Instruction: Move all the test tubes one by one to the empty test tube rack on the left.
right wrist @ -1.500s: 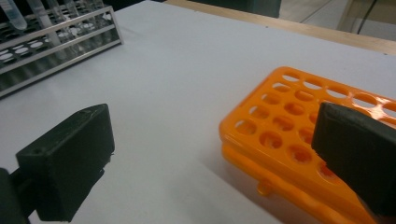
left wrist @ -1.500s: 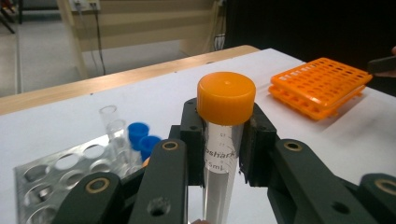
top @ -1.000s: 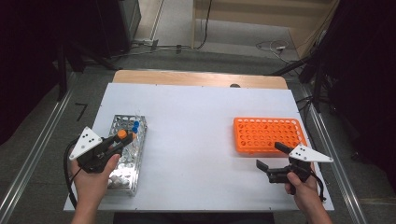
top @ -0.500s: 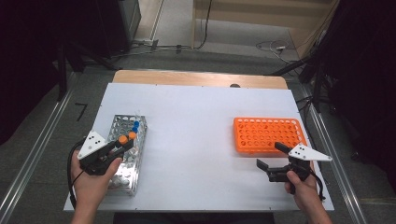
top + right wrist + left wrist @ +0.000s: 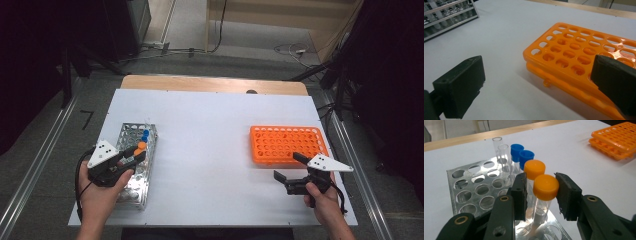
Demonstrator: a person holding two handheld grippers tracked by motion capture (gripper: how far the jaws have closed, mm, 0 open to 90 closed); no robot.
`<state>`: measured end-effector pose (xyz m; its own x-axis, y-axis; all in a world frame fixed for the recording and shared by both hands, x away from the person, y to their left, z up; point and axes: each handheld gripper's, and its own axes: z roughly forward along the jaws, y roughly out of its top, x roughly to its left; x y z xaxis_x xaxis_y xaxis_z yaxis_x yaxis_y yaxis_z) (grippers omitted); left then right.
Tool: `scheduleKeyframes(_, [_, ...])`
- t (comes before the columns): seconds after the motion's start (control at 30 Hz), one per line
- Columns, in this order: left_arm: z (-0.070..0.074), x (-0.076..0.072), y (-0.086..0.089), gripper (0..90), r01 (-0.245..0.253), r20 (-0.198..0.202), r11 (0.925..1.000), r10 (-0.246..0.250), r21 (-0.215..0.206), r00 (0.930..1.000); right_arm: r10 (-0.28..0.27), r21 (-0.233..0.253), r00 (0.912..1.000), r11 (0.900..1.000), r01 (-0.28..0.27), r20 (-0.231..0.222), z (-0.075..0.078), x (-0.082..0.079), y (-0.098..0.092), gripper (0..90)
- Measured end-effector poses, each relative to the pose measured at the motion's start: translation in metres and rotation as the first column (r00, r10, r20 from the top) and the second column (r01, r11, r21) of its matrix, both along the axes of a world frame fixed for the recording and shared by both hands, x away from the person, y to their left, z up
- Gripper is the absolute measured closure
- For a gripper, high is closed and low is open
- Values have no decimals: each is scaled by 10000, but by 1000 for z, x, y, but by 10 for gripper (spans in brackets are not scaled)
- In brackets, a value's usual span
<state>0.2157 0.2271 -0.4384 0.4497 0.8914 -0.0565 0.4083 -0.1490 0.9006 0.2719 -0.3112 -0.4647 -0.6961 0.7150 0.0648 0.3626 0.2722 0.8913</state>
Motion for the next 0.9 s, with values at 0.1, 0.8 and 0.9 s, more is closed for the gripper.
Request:
scheduleKeyframes(0.1, [3,-1,0,609,26,147,10000,-25,-43,9999,21,17,10000,10000,-21,-1,0,0,0,0])
scheduleKeyframes(0.8, [11,-8,9,151,145,1060,9834,48,-1807,9944,49,2,10000,10000,-49,-33,0,1,0,0])
scheduleKeyframes(0.9, [10,-8,8,59,144,1062,9837,48,-1790,9943,57,10,10000,10000,-57,7,0,1,0,0])
